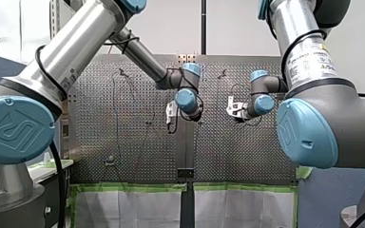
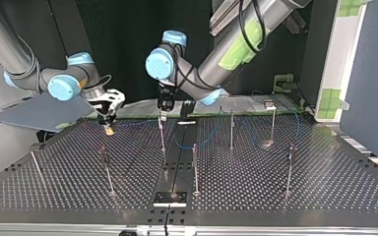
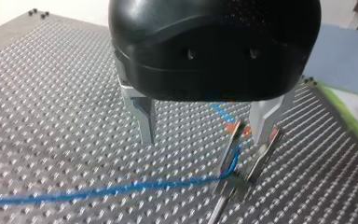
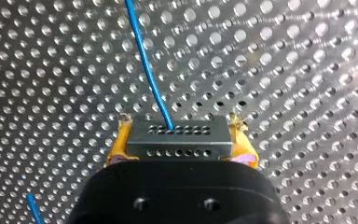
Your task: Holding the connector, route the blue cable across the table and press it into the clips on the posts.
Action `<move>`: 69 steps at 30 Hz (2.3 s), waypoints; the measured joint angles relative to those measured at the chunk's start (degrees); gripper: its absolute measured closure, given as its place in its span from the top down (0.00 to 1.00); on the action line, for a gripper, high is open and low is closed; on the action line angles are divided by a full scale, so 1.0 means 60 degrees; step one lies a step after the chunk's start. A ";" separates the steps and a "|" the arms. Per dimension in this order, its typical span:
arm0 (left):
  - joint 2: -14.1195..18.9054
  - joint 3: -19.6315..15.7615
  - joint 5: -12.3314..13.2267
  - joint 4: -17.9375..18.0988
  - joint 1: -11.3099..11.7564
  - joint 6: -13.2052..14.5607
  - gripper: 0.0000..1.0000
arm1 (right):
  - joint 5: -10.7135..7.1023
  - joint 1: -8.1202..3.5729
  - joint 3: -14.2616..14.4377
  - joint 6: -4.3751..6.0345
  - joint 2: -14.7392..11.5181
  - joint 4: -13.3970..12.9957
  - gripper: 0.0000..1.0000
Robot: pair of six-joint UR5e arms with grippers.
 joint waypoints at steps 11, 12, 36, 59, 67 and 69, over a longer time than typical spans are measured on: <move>-0.0011 0.0059 -0.0896 0.0482 -0.0897 -0.0095 1.00 | 0.0000 -0.0119 -0.0017 -0.0002 -0.0209 0.0109 0.00; -0.0014 0.0082 -0.0973 0.0545 -0.0971 -0.0125 1.00 | 0.0000 -0.0120 -0.0016 -0.0003 -0.0211 0.0111 0.00; -0.1684 0.1955 -0.1560 0.0013 -0.1731 -0.0951 1.00 | -0.0011 -0.0190 0.0058 -0.0237 -0.0710 0.0407 0.00; -0.2716 0.3520 -0.2296 0.0840 -0.1609 -0.1231 1.00 | 0.0001 -0.0160 0.0075 -0.0295 -0.0698 0.0349 0.00; -0.3211 0.3958 -0.2147 0.0536 -0.1333 -0.1397 1.00 | 0.0000 -0.0153 0.0075 -0.0284 -0.0698 0.0350 0.00; -0.3384 0.4137 -0.2281 0.0508 -0.1261 -0.1408 1.00 | 0.0000 -0.0147 0.0074 -0.0283 -0.0698 0.0349 0.00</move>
